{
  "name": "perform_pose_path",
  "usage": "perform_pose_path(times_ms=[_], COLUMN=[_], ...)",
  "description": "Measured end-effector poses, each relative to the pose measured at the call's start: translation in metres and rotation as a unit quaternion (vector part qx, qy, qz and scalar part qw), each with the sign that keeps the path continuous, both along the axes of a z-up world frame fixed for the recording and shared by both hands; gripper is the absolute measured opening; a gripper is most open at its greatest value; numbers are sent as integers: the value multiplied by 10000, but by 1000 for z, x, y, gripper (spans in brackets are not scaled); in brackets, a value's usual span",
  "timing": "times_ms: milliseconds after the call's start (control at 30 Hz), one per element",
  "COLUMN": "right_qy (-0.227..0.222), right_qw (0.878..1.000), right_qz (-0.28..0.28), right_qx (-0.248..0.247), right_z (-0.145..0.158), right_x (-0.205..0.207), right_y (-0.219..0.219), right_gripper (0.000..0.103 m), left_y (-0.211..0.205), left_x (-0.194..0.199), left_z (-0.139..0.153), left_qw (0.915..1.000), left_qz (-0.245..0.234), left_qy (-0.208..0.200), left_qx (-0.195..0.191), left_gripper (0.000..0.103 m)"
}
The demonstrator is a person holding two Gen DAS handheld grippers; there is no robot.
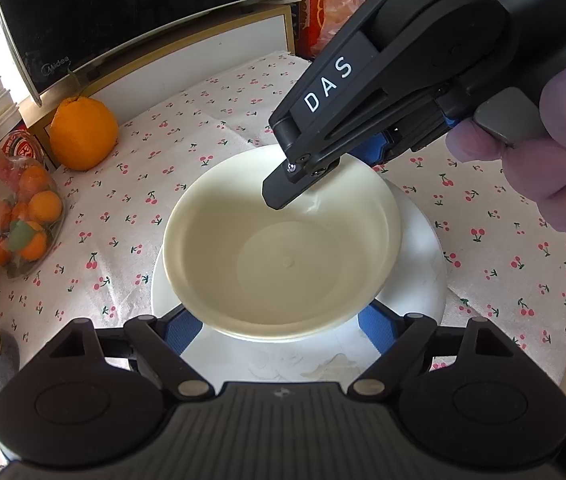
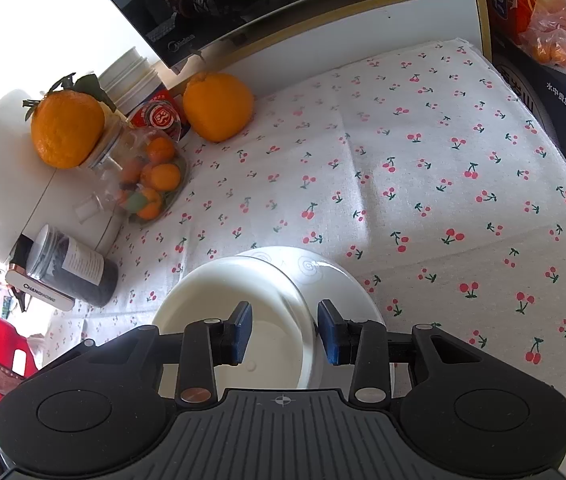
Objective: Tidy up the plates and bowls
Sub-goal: 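Open both tools to release the bowl on the plates and withdraw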
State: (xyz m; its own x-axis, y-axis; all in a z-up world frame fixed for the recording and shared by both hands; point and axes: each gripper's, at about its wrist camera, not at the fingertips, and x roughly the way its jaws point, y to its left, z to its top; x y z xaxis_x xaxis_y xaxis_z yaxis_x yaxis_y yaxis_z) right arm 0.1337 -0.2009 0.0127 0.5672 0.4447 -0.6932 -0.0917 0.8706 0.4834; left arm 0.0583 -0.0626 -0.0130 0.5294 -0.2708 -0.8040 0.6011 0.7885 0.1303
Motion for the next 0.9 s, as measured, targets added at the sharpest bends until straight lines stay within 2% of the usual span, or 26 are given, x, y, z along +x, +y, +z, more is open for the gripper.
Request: perform_pose_path(times_ms=[167, 267, 367, 433, 500, 667, 833, 900], right_qy=[-10, -35, -152, -196, -210, -379, -592, -674], right_qw=[10000, 10000, 9997, 9997, 9997, 9989, 9966, 9958], right_qz=[13, 42, -29, -22, -48, -138, -152, -140], right_qx=[-15, -75, -203, -173, -103, -234, -554, -608], right_z=[0, 2, 6, 8, 10, 19, 30, 33], right_x=[0, 0, -3, -5, -8, -21, -39, -48], right_y=[3, 4, 1, -3, -7, -14, -19, -21], right_gripper=[37, 37, 55, 58, 66, 74, 75, 80], left_y=[1, 2, 4, 7, 10, 19, 24, 26], left_x=[-1, -1, -1, -2, -4, -15, -32, -38], left_z=[1, 1, 3, 4, 5, 17, 27, 30], left_qw=[10000, 10000, 9999, 9999, 9999, 9999, 9998, 9997], left_qz=[-19, -33, -19, -8, -1, 37, 111, 143], left_qy=[18, 66, 149, 170, 172, 116, 34, -21], left_qx=[31, -4, -20, -10, -10, -123, -188, -197], left_gripper=[85, 95, 97, 98, 98, 98, 99, 99])
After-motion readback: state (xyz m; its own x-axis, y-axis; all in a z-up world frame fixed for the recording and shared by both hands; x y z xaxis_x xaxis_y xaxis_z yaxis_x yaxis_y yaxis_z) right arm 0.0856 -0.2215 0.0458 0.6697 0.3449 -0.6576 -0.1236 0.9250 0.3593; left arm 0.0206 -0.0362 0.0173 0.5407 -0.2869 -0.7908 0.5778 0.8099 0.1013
